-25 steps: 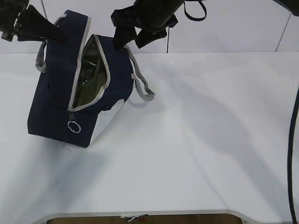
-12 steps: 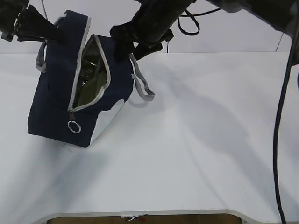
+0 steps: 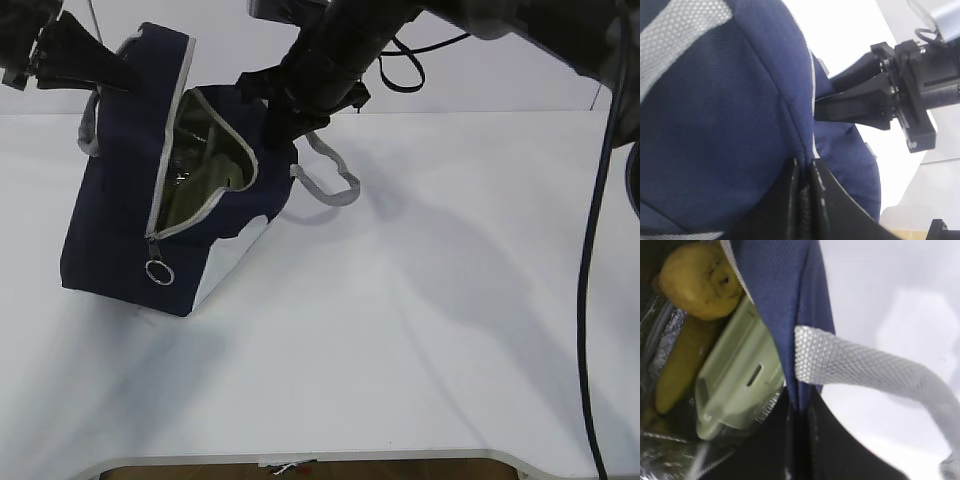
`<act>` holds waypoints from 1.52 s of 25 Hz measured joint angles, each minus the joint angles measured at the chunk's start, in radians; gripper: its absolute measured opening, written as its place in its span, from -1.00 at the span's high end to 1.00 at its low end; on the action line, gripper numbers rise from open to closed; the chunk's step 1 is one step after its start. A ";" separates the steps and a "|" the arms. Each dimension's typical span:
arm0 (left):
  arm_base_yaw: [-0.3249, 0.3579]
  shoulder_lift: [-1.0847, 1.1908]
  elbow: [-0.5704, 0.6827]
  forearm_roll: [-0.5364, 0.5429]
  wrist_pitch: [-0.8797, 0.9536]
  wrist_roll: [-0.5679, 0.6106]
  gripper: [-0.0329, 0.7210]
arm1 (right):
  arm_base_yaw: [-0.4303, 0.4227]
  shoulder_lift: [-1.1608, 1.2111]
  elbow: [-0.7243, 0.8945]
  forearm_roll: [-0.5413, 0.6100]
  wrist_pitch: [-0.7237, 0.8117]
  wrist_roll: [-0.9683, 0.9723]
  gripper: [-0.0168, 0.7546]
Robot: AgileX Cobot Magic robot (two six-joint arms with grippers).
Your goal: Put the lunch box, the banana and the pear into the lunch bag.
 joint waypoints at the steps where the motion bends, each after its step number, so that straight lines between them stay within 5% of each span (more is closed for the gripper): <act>1: -0.003 0.000 0.000 0.014 -0.002 -0.013 0.88 | 0.000 -0.005 0.000 -0.009 0.004 0.000 0.91; 18: -0.293 0.000 0.000 0.013 -0.070 -0.114 0.88 | 0.000 -0.250 0.106 -0.357 0.114 -0.002 0.92; 30: -0.304 0.000 0.000 0.063 -0.133 -0.130 0.88 | -0.001 -0.252 0.129 -0.371 0.105 0.019 0.90; 32: -0.304 0.000 0.000 0.070 -0.143 -0.134 0.88 | -0.001 -0.252 0.129 -0.367 0.103 0.033 0.80; 34: -0.304 0.000 0.000 0.072 -0.154 -0.136 0.84 | -0.001 -0.252 0.129 -0.363 0.086 0.043 0.50; 38: -0.304 0.000 0.000 0.072 -0.159 -0.140 0.39 | -0.001 -0.252 0.129 -0.350 0.071 0.082 -0.30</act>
